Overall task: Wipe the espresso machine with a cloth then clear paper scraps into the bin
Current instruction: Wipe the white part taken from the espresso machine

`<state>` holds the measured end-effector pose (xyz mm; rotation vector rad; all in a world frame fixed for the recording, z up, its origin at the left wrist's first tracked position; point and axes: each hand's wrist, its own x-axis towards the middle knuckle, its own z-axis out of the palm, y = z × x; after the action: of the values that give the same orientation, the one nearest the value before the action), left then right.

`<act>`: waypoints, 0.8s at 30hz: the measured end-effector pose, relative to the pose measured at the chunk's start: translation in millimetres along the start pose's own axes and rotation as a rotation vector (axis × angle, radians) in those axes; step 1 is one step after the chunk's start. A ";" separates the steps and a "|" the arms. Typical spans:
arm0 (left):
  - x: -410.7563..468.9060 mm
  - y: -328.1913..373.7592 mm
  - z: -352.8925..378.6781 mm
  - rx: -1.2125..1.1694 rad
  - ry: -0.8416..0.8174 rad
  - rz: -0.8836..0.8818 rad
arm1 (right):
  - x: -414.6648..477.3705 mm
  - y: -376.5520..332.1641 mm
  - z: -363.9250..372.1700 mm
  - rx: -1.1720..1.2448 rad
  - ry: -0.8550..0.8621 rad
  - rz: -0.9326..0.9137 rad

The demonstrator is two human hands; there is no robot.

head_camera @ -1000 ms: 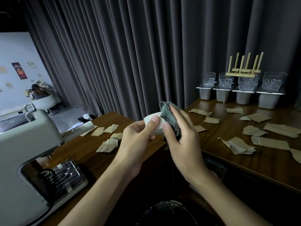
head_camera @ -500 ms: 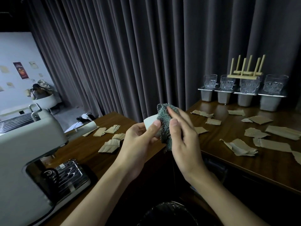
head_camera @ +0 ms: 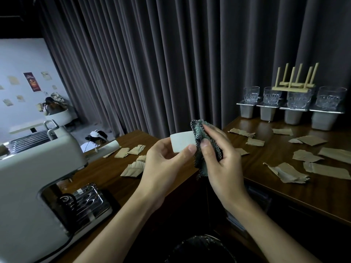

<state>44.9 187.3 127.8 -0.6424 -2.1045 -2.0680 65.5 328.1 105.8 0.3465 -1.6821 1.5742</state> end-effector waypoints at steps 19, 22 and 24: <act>-7.2 -6.4 -9.7 0.071 0.093 -0.062 | -4.4 2.9 13.4 -0.131 -0.063 -0.084; -6.7 -8.2 -7.6 -0.014 0.147 -0.100 | -2.0 2.0 13.9 -0.092 -0.065 -0.058; -4.9 -10.1 -6.5 -0.107 0.175 -0.144 | -1.0 1.3 14.7 -0.089 -0.062 -0.058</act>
<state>44.1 180.2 117.0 -0.3162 -2.0084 -2.2334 60.1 314.3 105.4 0.3982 -1.7684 1.4548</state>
